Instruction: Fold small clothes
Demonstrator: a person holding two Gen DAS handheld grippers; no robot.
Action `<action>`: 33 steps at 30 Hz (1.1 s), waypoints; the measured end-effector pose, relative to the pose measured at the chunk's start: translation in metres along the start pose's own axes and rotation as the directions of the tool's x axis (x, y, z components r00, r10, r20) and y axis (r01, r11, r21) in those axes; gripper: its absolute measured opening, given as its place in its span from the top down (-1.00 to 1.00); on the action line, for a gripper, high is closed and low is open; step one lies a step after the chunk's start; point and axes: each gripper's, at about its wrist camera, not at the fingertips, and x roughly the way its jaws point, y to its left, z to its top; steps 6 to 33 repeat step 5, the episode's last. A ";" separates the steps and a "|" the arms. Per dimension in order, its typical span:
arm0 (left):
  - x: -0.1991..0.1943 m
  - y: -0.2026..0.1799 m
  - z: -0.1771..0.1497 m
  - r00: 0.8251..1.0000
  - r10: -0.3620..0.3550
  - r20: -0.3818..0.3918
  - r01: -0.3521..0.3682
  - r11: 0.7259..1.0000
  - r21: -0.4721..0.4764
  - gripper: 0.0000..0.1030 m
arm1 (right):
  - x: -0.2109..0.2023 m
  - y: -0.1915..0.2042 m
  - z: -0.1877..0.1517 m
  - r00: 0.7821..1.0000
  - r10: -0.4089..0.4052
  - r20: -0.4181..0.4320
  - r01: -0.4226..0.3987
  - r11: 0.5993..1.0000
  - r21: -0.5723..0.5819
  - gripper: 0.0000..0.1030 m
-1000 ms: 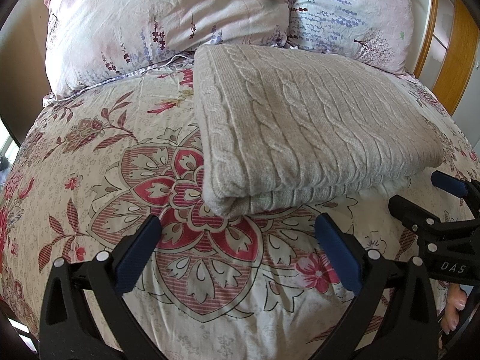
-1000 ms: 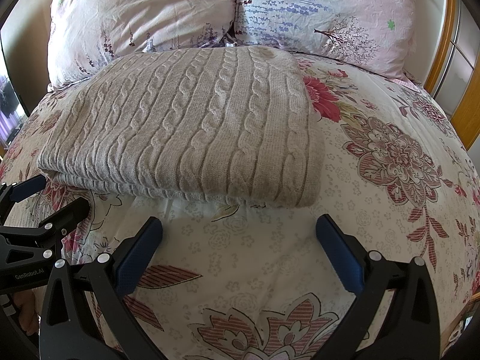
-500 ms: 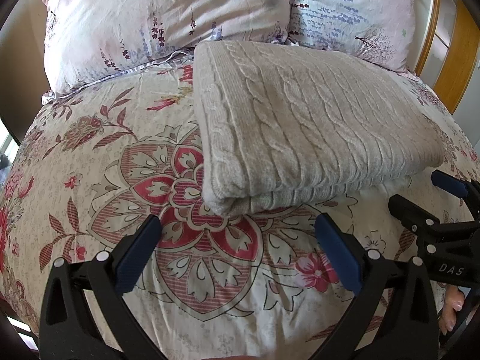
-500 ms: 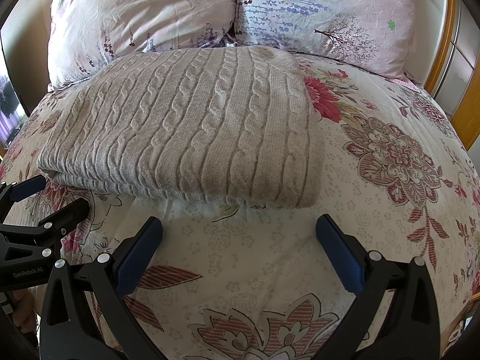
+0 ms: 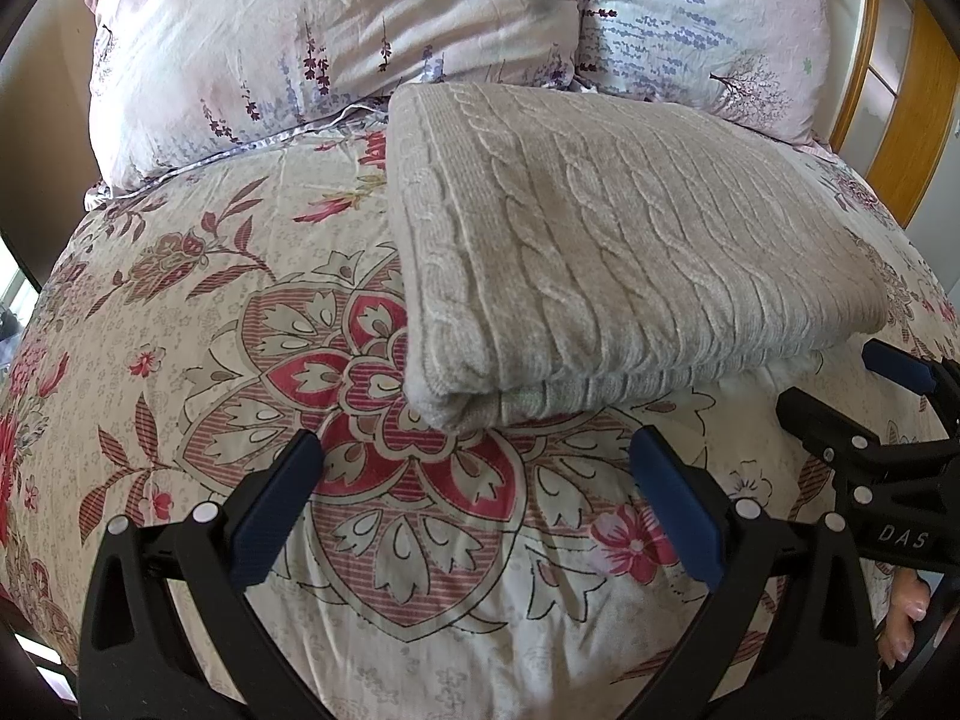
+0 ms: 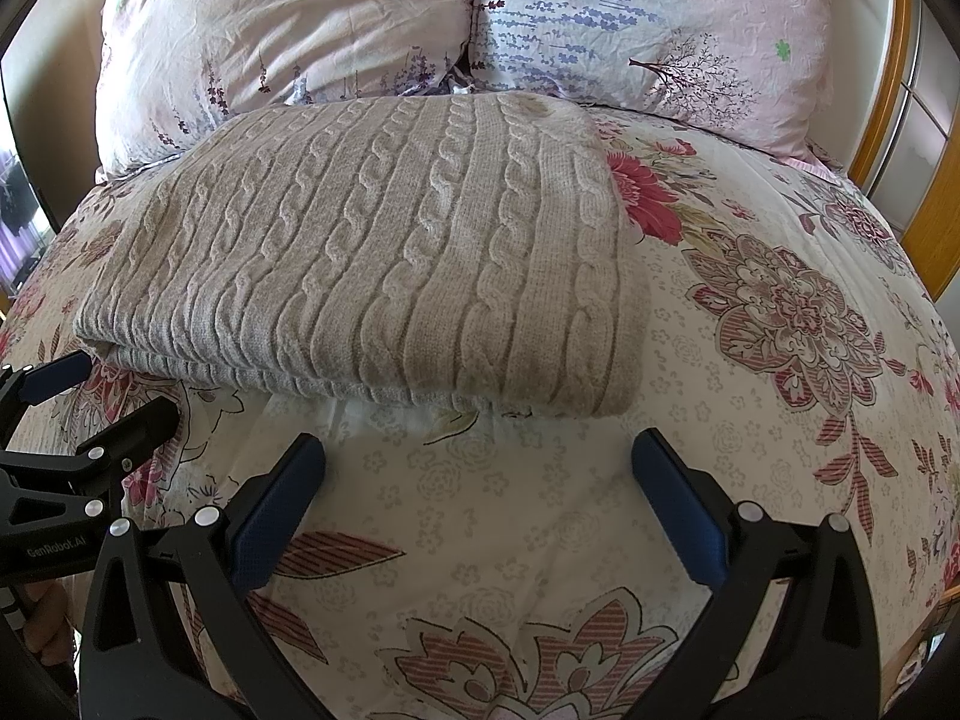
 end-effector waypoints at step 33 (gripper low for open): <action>0.000 0.000 0.000 1.000 0.000 -0.001 0.000 1.000 -0.001 -0.97 | 0.000 0.000 0.000 1.000 0.000 0.000 0.000 1.000 0.000 -0.97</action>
